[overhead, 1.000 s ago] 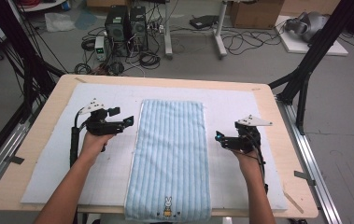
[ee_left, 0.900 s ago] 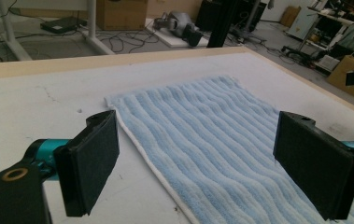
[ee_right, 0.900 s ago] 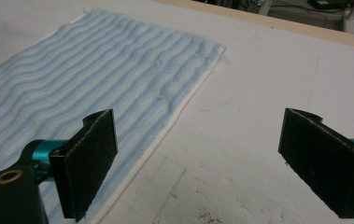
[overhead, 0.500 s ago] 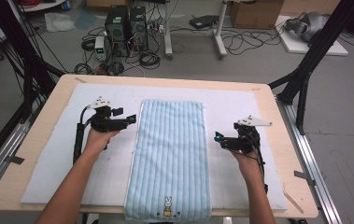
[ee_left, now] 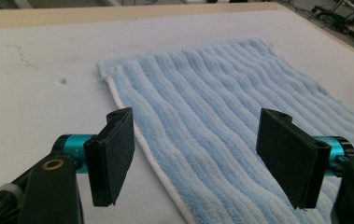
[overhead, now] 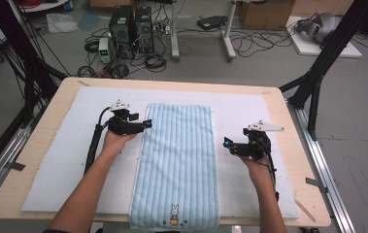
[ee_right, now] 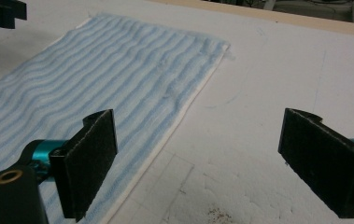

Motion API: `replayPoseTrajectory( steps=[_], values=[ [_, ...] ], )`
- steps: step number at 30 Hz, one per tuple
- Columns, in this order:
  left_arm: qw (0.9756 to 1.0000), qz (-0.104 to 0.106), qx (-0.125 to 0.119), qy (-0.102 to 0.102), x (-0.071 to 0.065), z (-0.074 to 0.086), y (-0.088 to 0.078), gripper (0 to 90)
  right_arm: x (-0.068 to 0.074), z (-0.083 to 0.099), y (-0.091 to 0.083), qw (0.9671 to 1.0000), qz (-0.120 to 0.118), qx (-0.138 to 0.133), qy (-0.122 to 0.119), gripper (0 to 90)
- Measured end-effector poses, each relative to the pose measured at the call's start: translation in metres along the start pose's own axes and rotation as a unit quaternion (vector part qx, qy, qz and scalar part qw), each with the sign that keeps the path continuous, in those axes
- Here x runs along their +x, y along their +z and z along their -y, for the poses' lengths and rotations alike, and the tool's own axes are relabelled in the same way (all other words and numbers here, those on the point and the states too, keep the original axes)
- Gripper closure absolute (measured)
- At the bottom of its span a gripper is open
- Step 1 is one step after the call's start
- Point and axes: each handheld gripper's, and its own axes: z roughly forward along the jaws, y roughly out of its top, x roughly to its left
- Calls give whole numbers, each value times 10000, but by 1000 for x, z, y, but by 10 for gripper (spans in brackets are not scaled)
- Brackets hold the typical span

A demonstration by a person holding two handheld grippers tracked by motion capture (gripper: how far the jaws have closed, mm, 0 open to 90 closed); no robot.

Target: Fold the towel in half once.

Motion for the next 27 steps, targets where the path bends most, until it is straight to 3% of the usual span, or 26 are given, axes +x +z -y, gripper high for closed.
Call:
replayPoseTrajectory(
  steps=[4, 7, 9, 14, 16, 18, 27],
  values=[
    [9998, -49, 158, 54, -4, 3, 7, 343, -1, 1, 1, 10000, 4, 6, -7, 110],
    [9991, -239, 314, 140, -4, 5, 11, 396, -2, 1, 1, 10000, 1, 9, 9, 109],
    [9974, -493, 448, 291, -5, 8, 13, 432, -1, 2, 1, 10000, -2, 20, 25, 110],
    [9957, -500, 622, 466, -9, 12, 21, 518, 0, 2, 4, 10000, -8, 55, 36, 109],
    [9930, -555, 776, 697, -14, 16, 25, 574, 0, 2, 5, 10000, -2, 66, 24, 110],
    [9898, -718, 777, 951, -20, 17, 28, 597, 0, 3, 7, 9999, 4, 108, 35, 110],
    [9905, -592, 758, 987, -22, 17, 29, 856, 3, 3, 14, 9997, 42, 222, 32, 113]
  ],
)
